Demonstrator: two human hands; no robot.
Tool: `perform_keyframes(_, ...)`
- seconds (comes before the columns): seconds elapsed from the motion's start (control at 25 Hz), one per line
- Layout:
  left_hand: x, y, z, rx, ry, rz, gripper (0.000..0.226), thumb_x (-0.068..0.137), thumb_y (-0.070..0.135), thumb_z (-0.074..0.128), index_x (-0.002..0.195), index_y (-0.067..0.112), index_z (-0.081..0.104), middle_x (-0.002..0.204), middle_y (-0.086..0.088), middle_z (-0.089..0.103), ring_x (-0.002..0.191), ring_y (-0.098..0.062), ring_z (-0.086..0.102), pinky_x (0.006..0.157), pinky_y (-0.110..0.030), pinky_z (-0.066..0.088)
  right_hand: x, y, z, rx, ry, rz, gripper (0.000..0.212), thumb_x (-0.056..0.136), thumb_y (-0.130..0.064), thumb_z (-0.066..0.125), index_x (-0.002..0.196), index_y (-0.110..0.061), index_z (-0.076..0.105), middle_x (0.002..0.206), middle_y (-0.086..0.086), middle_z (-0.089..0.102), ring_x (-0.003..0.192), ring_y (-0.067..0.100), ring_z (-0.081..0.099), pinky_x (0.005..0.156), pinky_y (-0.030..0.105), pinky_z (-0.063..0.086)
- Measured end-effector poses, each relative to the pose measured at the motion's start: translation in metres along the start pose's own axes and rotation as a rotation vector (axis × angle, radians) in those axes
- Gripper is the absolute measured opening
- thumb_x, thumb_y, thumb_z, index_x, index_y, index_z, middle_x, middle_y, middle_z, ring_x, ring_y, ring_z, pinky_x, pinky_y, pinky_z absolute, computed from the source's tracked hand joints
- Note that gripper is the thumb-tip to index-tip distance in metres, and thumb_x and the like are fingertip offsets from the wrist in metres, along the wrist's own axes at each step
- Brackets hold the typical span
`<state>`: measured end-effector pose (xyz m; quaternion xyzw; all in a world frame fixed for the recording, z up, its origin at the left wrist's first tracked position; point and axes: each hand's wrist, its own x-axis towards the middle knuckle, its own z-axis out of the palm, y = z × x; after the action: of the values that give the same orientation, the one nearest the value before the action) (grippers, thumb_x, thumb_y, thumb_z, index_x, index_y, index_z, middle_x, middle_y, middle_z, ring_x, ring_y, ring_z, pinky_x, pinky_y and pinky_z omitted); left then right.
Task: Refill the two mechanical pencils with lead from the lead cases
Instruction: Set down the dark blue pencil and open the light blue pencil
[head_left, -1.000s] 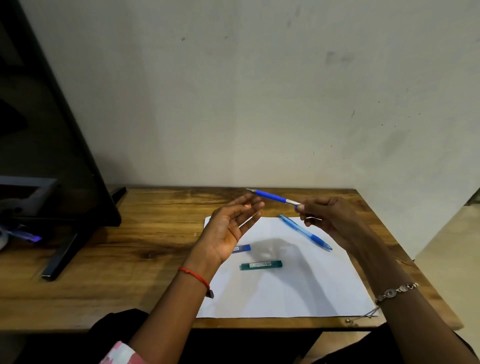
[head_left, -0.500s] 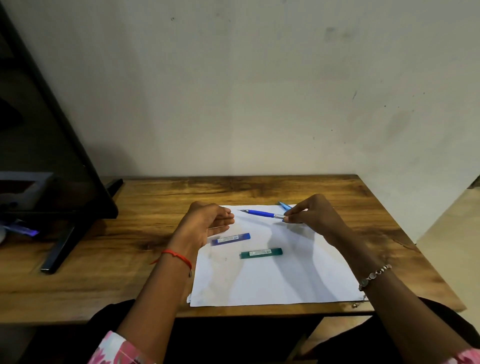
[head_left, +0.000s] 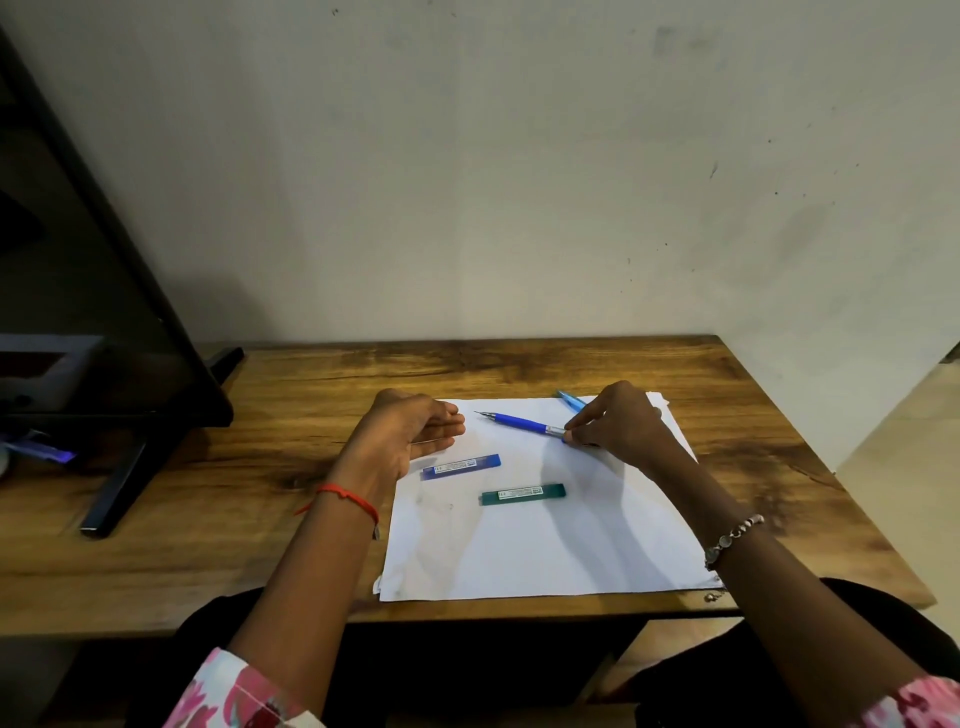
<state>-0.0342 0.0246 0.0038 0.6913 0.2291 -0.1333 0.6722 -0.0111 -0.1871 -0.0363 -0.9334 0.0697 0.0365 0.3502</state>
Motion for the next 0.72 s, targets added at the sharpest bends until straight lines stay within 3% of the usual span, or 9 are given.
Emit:
perform_keyframes(0.32,0.000,-0.001,0.001,0.007,-0.015,0.012,0.020,0.089,-0.001,0.048,0.102,-0.006,0.062,0.091,-0.016,0.067,0.072,-0.018,0.064,0.072,-0.026,0.052,-0.003,-0.002,-0.004,-0.018,-0.029,-0.046,0.021,0.076,-0.017,0.074,0.095,-0.010,0.074,0.085,0.004,0.055,0.108,0.033,0.049,0.079,0.038,0.032)
perform_keyframes(0.44,0.001,-0.001,0.002,0.018,-0.016,0.015,0.020,0.090,0.000,0.049,0.103,-0.006,0.062,0.095,-0.016,0.066,0.073,-0.018,0.064,0.072,-0.026,0.052,-0.004,-0.003,-0.009,0.035,-0.010,-0.051,0.019,0.077,-0.015,0.073,0.094,-0.008,0.074,0.074,-0.001,0.056,0.094,0.025,0.051,0.080,0.038,0.036)
perform_keyframes(0.56,0.000,-0.001,0.005,0.030,-0.020,0.020,0.018,0.089,0.002,0.051,0.102,-0.004,0.062,0.095,-0.016,0.067,0.074,-0.018,0.065,0.071,-0.026,0.053,-0.004,0.001,-0.017,0.150,0.066,-0.041,0.017,0.075,-0.009,0.074,0.091,-0.003,0.074,0.086,0.009,0.069,0.085,0.017,0.055,0.069,0.029,0.040)
perform_keyframes(0.72,0.001,0.000,0.009,0.046,-0.035,0.032,0.017,0.089,0.005,0.053,0.100,-0.002,0.063,0.095,-0.014,0.067,0.078,-0.019,0.066,0.071,-0.026,0.053,0.004,0.014,-0.023,0.171,0.156,0.015,0.018,0.069,-0.004,0.077,0.085,0.002,0.074,0.091,0.019,0.072,0.082,0.025,0.063,0.077,0.037,0.050)
